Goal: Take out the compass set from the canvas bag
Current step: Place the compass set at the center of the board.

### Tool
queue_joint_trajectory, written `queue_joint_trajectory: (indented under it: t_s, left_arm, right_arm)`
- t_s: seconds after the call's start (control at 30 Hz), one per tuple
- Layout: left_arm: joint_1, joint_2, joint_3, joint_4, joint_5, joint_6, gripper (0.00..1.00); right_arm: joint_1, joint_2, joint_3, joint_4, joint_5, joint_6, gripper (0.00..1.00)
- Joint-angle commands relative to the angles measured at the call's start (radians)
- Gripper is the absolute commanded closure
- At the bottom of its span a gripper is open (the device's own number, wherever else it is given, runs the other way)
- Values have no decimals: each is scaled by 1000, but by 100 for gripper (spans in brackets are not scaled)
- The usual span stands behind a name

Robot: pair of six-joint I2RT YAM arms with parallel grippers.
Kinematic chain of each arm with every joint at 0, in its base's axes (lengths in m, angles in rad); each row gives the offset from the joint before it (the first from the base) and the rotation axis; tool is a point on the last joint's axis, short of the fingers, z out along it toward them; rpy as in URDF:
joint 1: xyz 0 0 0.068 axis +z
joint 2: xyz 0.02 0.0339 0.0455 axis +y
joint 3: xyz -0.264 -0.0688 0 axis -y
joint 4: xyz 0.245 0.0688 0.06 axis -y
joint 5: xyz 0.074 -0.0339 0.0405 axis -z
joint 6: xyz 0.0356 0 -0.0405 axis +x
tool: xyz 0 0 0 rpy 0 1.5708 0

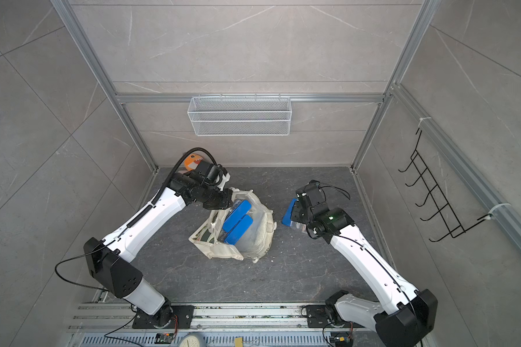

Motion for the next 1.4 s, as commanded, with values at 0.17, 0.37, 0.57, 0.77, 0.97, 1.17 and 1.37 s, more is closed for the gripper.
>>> queue_joint_trajectory:
  t_s: [0.17,0.37,0.57,0.77,0.97,1.17,1.37]
  left_arm:
    - [-2,-12,34,2,36,-2,100]
    - [-2,-14,28,9,44,-2,100]
    - [-2,-11,28,14,49,-2,100]
    - [-2,-11,27,10,53,-1,100]
    - [-1,-13,22,5,53,-2,100]
    - [-1,-14,18,5,50,-7,100]
    - [-1,-12,13,1,42,-27,100]
  right_arm:
    - [-203,142,-100,33,-97,-97,69]
    - [-380,309,-94,85,-174,-145,69]
    - [-452,488,18,66,-179,-218,68]
    - [-462,630,152,2,-153,-270,67]
    - [-465,715,227,-33,-133,-278,66]
    - [-467,735,242,-39,-144,-268,48]
    - [-467,649,237,-38,-155,-247,34]
